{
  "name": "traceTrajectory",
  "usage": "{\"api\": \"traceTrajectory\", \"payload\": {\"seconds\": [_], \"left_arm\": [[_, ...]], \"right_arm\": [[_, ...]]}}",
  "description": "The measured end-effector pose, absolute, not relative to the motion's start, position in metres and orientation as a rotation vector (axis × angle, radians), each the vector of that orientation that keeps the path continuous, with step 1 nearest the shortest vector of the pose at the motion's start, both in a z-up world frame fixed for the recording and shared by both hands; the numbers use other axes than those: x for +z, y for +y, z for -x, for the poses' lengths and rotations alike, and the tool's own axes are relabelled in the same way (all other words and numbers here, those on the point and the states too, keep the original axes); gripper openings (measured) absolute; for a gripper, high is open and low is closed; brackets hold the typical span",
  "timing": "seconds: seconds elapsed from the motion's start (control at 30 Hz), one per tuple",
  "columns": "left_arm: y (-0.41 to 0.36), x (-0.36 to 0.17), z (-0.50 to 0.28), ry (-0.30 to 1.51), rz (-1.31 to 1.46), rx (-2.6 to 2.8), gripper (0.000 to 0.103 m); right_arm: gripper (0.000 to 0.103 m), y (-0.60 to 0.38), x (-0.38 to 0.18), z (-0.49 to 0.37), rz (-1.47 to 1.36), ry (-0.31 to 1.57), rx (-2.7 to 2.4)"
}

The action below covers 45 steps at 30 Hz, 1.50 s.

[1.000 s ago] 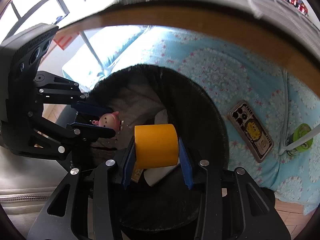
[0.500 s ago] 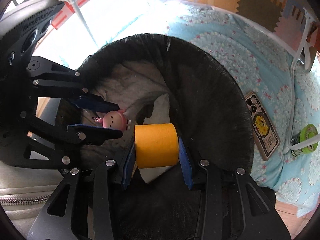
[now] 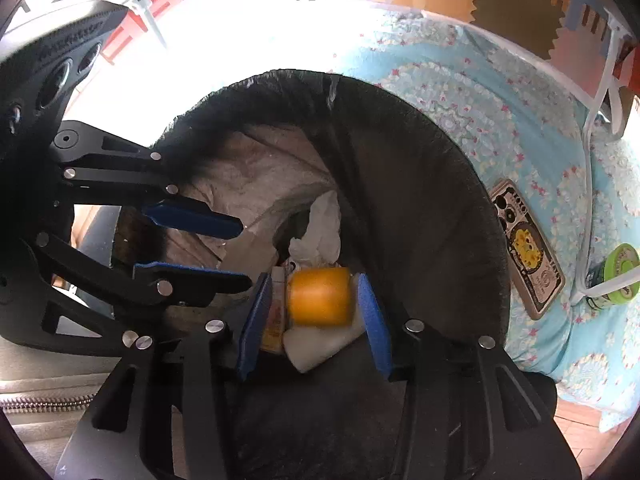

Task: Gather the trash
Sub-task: 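Open both grippers to drop the toy and tape roll into the bin, then move both tools back over the bed toward the white card and metal strip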

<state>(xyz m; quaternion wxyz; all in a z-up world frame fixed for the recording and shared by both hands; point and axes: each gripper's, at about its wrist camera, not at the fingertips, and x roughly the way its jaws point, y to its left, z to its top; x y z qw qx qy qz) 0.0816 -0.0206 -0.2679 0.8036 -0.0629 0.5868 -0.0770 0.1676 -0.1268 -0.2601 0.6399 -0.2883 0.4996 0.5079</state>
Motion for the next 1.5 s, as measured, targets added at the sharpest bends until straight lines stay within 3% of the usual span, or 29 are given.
{"api": "traceTrajectory", "payload": {"seconds": [0.07, 0.13, 0.2, 0.8, 1.13, 1.4, 1.5], "left_arm": [[-0.022, -0.266, -0.081, 1.254, 0.132, -0.162, 0.030], [-0.023, -0.263, -0.079, 1.248, 0.124, -0.155, 0.041], [-0.025, -0.258, -0.077, 1.234, 0.114, -0.149, 0.043], [-0.023, -0.177, -0.044, 1.063, 0.036, -0.129, 0.043], [0.023, -0.092, -0.040, 0.883, 0.072, -0.117, 0.043], [0.062, -0.062, -0.075, 0.846, 0.083, 0.001, 0.043], [0.078, -0.058, -0.094, 0.840, 0.088, 0.066, 0.058]], "right_arm": [[0.046, -0.128, -0.258, -0.168, 0.652, 1.134, 1.159], [0.047, -0.130, -0.254, -0.167, 0.644, 1.120, 1.156], [0.048, -0.132, -0.249, -0.168, 0.631, 1.108, 1.156], [0.048, -0.157, -0.173, -0.163, 0.519, 0.956, 1.205], [0.051, -0.159, -0.110, -0.175, 0.431, 0.834, 1.268], [0.052, -0.141, -0.072, -0.196, 0.401, 0.737, 1.270], [0.053, -0.132, -0.066, -0.205, 0.399, 0.715, 1.260]]}}
